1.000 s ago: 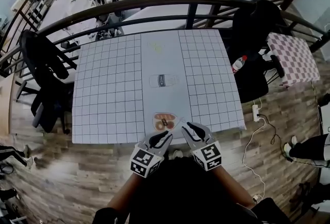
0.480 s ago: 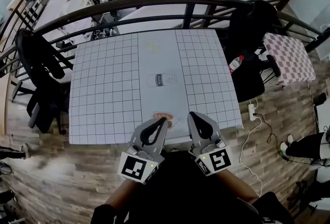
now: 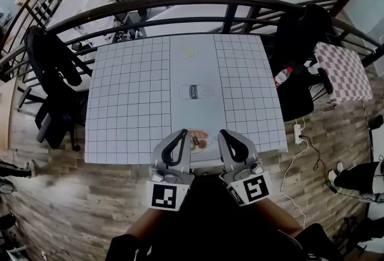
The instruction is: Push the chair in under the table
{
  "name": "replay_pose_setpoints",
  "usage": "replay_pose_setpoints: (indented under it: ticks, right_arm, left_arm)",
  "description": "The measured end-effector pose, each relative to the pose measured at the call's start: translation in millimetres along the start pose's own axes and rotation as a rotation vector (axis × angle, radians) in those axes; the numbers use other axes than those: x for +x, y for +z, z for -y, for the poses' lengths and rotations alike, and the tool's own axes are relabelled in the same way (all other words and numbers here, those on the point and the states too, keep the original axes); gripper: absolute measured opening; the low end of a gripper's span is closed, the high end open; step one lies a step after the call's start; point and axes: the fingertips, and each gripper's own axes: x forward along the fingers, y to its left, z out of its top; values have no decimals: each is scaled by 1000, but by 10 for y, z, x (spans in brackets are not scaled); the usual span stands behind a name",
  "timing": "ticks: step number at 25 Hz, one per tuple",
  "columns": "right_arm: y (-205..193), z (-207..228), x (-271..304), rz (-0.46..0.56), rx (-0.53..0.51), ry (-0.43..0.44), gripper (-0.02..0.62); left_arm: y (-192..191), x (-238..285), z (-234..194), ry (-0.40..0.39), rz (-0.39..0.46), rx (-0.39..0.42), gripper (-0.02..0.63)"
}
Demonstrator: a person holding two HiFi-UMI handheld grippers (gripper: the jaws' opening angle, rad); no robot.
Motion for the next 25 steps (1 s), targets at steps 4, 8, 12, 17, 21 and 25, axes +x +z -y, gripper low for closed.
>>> replay_pose_setpoints:
  ticks: [4,8,12,17,21,25]
  right_arm:
    - [-11,35,28,5,-10,-24,-2]
    - [-74,91,68,-24,-50,-69,-2]
    - [-94,112,103,-25,-48,-78,-2]
    - [-115,134,120,-26,-40,-77,-3]
    - [-151,109,146,-34,-35,-67,-2]
    - [-150,97,162,-41,-33,-61,-2]
  left_arm:
    - [-116,-11,-115,37,-25,4,11]
    - [-100,-7,-145,42,-10,3,11]
    - [-97,24,-77,25,-18,43,11]
    - [-104,83,-54,10,-22,39,11]
    - [-115,99,-56,8,-30,45,10]
    - [-123,114,-69,14,-34,42,10]
